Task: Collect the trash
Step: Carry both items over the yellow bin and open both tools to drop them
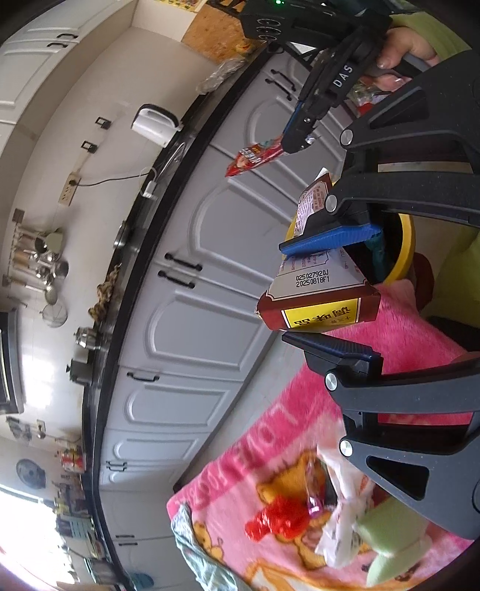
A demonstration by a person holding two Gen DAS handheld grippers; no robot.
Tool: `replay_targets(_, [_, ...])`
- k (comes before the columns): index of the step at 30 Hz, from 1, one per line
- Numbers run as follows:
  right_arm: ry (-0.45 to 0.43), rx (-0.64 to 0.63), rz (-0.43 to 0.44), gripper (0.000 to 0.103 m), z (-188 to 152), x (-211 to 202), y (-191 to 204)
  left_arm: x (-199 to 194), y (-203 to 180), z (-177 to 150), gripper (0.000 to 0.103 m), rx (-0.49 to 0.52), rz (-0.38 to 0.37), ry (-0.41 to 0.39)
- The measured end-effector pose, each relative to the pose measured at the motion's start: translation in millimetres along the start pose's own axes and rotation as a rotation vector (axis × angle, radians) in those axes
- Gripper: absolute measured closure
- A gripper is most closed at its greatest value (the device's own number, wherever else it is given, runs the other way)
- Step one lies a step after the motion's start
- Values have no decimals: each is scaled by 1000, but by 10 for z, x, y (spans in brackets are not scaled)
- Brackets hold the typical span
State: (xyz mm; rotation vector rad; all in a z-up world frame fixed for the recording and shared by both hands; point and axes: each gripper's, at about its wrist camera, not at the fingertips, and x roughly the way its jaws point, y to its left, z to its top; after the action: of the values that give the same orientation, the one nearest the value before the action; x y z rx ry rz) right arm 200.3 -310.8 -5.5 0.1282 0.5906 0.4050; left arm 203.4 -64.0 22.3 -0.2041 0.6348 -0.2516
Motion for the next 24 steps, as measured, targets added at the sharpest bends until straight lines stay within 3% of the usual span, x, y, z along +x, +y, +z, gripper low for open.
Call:
replay_targets(8, [-2, 24, -49, 86, -40, -2, -189, 320, -217, -52, 69, 29, -6, 38])
replay_targets(17, [53, 60, -90, 86, -153, 227, -415, 737, -369, -161, 69, 54, 14, 86])
replay_targets(23, [101, 104, -116, 83, -275, 431, -583, 1010, -406, -252, 68, 54, 19, 136])
replay_targets(24, [109, 116, -121, 79, -301, 469, -616, 1053, -402, -267, 68, 49, 20, 144])
